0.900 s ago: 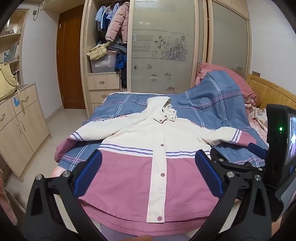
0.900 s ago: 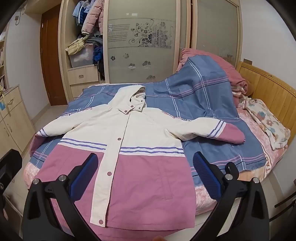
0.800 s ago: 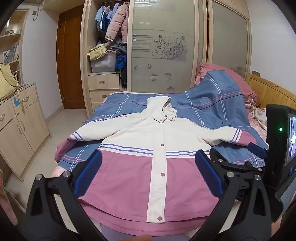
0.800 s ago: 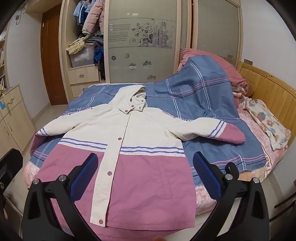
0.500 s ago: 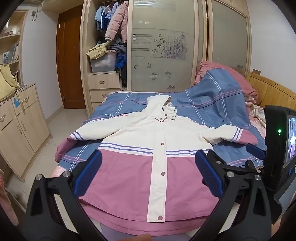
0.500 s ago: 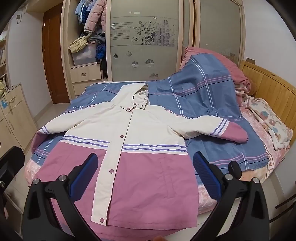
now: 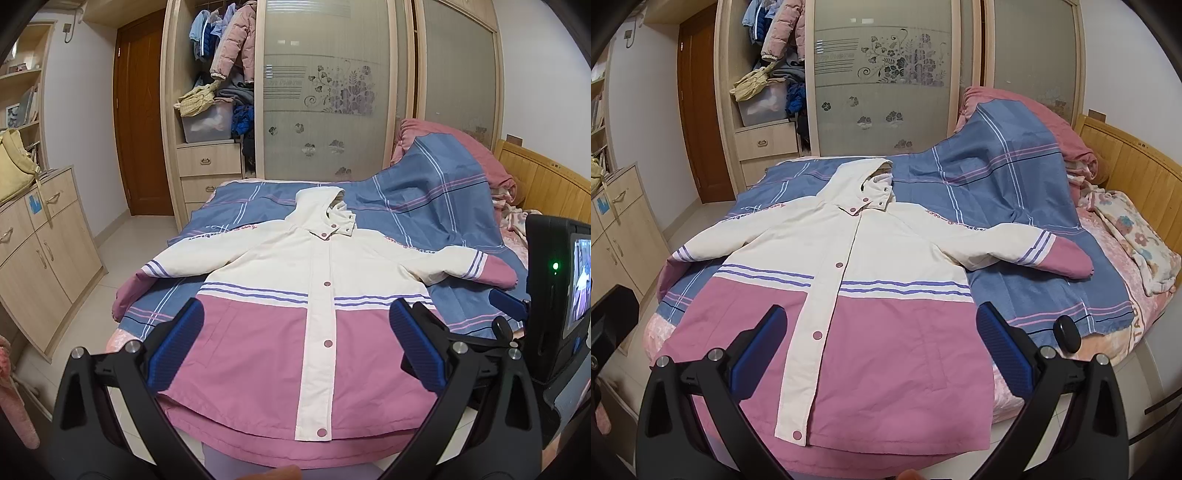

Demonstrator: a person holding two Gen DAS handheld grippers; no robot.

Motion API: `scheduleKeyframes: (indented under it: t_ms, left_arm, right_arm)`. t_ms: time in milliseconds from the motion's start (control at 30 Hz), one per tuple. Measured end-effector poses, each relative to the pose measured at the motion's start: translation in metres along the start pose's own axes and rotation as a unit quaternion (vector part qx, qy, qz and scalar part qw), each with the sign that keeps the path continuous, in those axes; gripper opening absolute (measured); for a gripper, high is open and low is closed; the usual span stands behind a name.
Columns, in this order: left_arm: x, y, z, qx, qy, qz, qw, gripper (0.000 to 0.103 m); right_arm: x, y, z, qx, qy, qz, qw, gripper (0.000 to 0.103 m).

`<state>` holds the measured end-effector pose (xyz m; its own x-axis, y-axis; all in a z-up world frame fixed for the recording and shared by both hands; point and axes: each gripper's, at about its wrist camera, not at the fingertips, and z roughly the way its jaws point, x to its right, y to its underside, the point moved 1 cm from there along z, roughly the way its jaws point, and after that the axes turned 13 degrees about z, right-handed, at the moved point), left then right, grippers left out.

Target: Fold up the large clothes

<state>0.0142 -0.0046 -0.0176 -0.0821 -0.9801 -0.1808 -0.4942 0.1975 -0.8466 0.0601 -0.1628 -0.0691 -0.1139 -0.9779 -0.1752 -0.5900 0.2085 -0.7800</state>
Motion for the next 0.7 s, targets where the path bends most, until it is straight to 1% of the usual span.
scheduleKeyframes:
  t_ms: [700]
  left_arm:
    - [0.0055,0.0090,0.0019,-0.005,-0.001,0.002,1.0000,0.101]
  right_arm:
    - [0.0027,0.0041,0.0061,-0.014,-0.008,-0.001,1.000,0.102]
